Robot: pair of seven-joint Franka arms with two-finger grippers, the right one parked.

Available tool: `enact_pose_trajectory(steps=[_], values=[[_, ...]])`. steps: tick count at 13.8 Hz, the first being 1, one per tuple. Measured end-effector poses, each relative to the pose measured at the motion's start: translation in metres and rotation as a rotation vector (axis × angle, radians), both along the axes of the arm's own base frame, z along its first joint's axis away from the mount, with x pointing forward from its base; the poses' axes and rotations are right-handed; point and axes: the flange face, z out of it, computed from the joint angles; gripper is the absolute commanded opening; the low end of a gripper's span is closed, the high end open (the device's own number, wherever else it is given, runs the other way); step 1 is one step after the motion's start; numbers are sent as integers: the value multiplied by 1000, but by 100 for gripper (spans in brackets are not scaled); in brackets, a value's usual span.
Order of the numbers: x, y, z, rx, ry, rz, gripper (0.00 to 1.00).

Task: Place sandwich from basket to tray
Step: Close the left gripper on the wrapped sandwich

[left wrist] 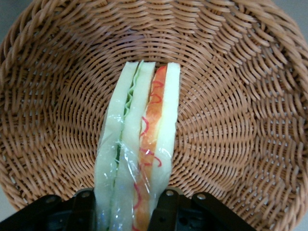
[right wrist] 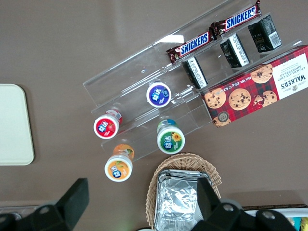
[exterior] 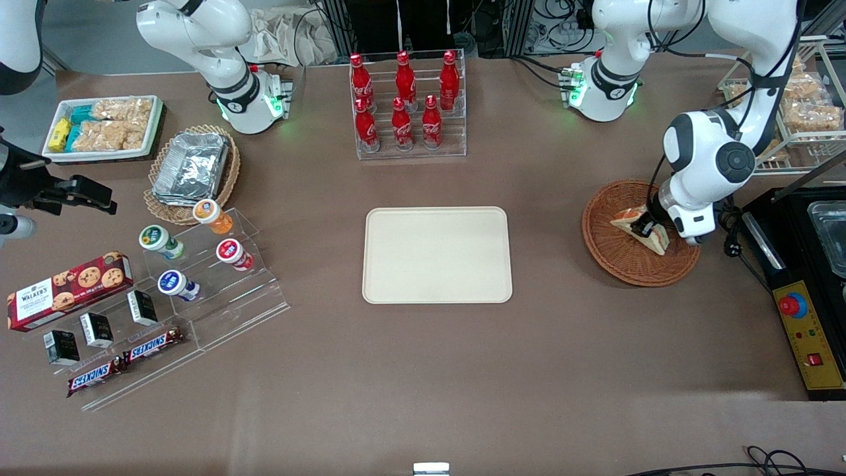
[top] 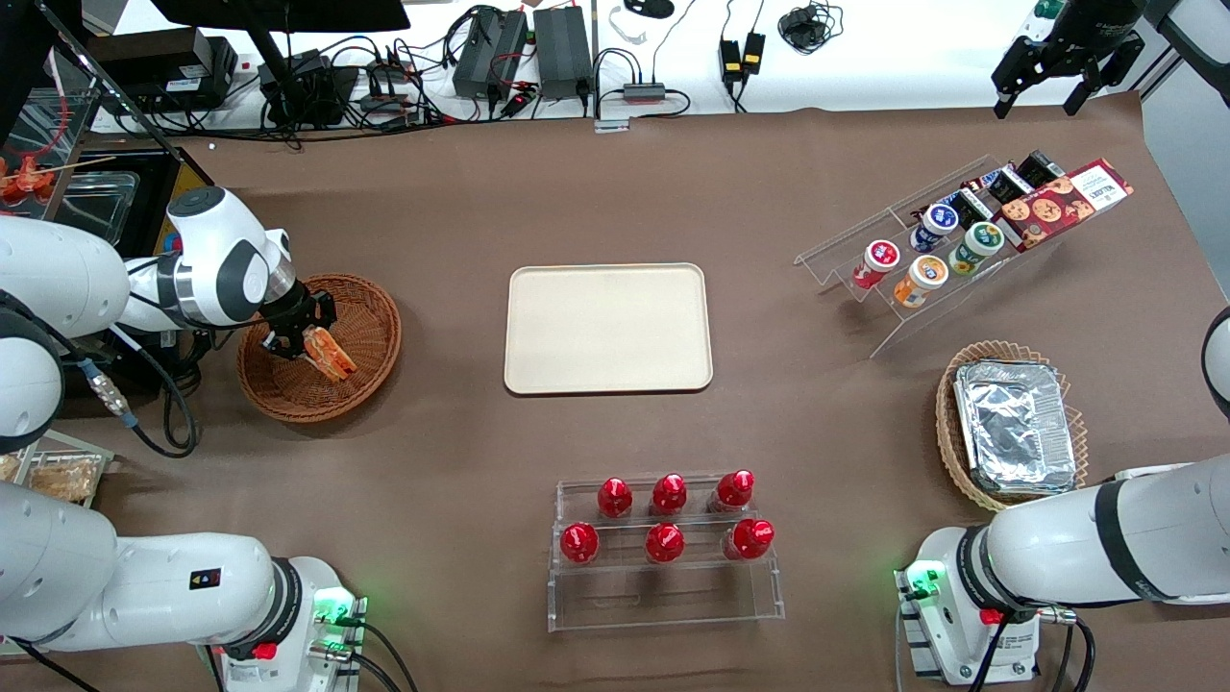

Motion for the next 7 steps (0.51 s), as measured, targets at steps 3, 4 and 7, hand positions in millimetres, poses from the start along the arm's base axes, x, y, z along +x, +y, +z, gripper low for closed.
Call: enact_pose_trajectory(steps=[3,4,7], values=[[5,-2,25,-2,14,-5,32],[8,-2,38,-2,9,-7,32],[16,-5,80,-9,19,-54,34]])
